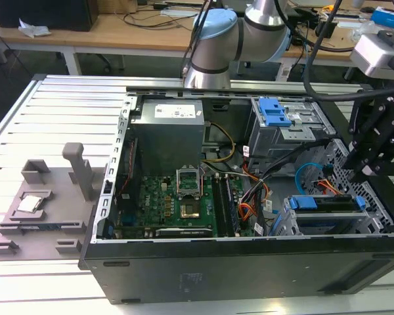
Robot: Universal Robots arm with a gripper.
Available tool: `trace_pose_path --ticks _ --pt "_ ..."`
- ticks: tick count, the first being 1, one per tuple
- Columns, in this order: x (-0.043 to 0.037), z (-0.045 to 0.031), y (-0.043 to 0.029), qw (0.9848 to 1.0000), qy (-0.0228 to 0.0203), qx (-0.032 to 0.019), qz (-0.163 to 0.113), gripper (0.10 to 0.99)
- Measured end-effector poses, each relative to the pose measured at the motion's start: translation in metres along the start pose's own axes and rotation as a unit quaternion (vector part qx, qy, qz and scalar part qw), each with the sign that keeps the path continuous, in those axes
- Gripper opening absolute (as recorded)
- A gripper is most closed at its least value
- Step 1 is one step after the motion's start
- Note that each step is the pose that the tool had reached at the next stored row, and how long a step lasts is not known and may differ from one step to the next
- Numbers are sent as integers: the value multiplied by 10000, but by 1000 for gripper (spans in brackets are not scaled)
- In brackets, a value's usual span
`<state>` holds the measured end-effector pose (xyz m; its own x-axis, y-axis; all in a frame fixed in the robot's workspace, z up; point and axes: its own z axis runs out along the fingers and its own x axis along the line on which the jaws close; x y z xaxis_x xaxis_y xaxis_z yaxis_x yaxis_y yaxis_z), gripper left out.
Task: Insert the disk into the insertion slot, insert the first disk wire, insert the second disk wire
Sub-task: 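Insert the second disk wire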
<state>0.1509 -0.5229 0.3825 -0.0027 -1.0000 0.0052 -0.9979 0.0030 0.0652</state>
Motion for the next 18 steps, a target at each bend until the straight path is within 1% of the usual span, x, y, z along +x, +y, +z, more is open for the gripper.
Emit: trace_pose_path --ticks 1,2,4,6,7,9,10,13,14,15,18 --pt "-66 9 19 10000 3 0 -32 302" --pt "-117 24 60 10000 4 1 -71 302" --pt "-126 47 127 9999 8 1 -123 302" --pt "-127 70 173 9999 11 1 -161 302" --pt "-127 97 213 9998 12 1 -203 302" --pt "-127 132 259 9996 27 1 -271 302" --pt "-127 132 259 9996 34 1 -275 302" --pt "-127 132 259 9996 34 1 -276 302" --pt "-127 132 259 9996 33 1 -277 286" --pt "-127 132 259 9996 34 1 -277 220" --pt "-127 132 259 9996 34 1 -278 208"
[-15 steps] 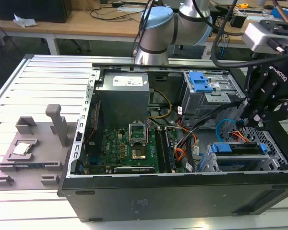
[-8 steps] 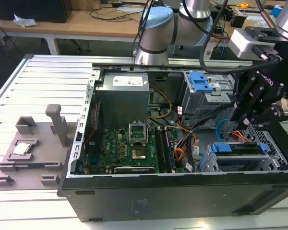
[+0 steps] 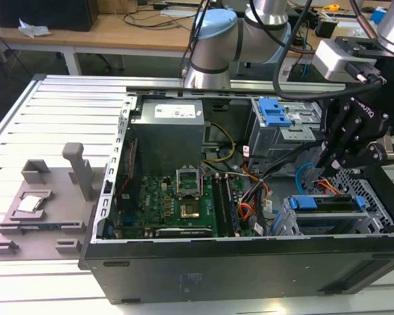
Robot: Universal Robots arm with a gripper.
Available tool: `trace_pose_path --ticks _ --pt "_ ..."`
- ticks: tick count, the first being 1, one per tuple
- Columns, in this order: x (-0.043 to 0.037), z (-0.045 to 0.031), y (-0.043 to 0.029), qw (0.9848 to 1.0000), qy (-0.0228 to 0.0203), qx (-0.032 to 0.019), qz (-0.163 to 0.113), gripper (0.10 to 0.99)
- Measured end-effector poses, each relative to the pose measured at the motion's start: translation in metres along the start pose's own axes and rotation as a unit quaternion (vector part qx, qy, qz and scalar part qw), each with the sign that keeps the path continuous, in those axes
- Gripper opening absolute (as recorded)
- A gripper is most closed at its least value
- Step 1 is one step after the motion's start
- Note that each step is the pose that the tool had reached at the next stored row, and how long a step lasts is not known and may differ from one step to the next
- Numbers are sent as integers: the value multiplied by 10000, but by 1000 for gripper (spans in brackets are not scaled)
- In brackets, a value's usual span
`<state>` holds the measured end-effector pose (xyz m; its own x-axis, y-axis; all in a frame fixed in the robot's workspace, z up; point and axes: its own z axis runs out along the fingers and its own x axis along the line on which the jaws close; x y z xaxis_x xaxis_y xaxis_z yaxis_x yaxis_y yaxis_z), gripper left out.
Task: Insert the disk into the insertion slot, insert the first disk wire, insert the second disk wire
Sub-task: 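Insert the second disk wire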
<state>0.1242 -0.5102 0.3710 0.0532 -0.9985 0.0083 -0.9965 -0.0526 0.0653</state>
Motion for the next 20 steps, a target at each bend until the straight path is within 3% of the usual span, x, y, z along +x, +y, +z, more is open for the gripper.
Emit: trace_pose_path --ticks 6,7,8,9,10,15,17,20 --pt "0 0 0 10000 0 0 -3 220" --pt "-1 0 0 10000 68 -4 1 282" --pt "0 1 0 9998 222 -12 11 282" --pt "0 1 0 9995 302 -16 16 282" --pt "0 1 0 9994 338 -18 18 282" --pt "0 0 0 9994 342 -18 18 271" --pt "0 0 0 9994 342 -18 19 161" --pt "0 0 0 9994 342 -18 19 161"
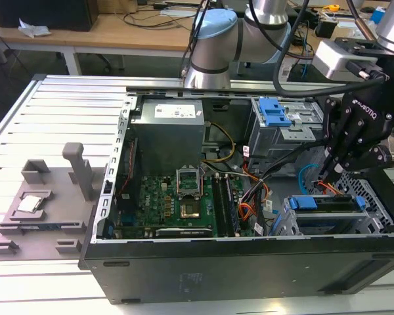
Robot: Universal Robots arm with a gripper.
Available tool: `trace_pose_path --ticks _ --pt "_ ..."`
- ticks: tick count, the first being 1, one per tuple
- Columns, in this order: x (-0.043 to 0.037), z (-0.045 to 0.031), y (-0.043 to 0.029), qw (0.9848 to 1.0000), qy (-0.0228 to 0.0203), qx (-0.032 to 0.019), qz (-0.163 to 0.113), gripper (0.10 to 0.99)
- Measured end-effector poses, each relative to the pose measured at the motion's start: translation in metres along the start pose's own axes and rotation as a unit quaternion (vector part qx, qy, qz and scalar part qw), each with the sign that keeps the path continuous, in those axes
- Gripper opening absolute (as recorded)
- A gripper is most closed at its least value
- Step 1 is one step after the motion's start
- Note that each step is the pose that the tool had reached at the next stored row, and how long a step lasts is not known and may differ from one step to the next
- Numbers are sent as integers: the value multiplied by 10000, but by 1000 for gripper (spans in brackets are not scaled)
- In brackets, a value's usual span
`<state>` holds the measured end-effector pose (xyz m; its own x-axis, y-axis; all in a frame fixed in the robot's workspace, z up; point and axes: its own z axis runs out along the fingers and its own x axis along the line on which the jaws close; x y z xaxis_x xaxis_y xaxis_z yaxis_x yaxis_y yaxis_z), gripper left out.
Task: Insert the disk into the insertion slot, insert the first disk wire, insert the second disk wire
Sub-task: 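Insert the second disk wire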
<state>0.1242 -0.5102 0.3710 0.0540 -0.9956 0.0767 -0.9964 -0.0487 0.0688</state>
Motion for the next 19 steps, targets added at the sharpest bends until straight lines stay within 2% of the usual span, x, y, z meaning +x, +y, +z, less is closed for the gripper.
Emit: trace_pose_path --ticks 3,4,5,7,9,10,11,19 --pt "32 3 2 10000 -3 0 0 161" --pt "64 10 3 10000 -31 2 -2 161" --pt "113 19 5 10000 -86 5 -5 161" --pt "173 34 7 9999 -167 9 -11 161" --pt "211 45 8 9997 -262 14 -17 161" --pt "235 52 9 9992 -391 21 -25 161" --pt "253 63 4 9988 -485 25 -32 161" --pt "261 214 -78 9988 -490 18 -32 161"
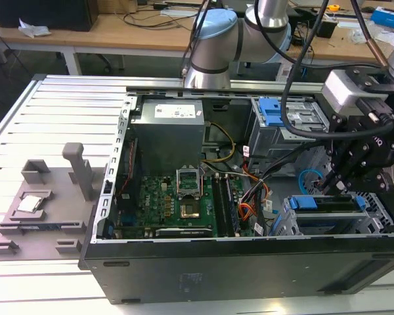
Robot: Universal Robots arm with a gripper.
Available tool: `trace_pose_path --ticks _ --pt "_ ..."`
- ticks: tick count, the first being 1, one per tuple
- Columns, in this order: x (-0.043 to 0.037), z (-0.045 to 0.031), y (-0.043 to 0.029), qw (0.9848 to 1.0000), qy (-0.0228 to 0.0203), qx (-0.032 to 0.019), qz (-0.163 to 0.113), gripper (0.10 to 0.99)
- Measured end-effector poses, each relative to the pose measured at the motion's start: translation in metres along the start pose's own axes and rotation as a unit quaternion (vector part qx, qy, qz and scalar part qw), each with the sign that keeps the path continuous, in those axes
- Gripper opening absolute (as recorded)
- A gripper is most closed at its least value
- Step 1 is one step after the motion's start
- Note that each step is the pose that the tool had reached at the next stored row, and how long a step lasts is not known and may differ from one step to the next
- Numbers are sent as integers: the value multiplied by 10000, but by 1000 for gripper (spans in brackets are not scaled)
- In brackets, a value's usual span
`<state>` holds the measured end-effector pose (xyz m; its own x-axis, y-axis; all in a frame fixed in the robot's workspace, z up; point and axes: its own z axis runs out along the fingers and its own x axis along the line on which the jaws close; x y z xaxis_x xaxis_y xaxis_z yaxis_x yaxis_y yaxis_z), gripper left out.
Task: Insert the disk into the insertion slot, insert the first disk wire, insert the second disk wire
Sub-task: 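Insert the second disk wire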
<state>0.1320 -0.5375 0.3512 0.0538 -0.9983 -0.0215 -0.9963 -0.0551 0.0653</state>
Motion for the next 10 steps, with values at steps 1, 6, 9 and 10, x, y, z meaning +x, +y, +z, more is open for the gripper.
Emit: trace_pose_path --ticks 1,6,9,10 --pt "7 14 -8 10000 1 0 -1 161" --pt "21 47 -27 10000 1 0 0 161" --pt "30 61 -36 10000 3 0 0 161" --pt "32 63 -37 10000 4 0 0 161"
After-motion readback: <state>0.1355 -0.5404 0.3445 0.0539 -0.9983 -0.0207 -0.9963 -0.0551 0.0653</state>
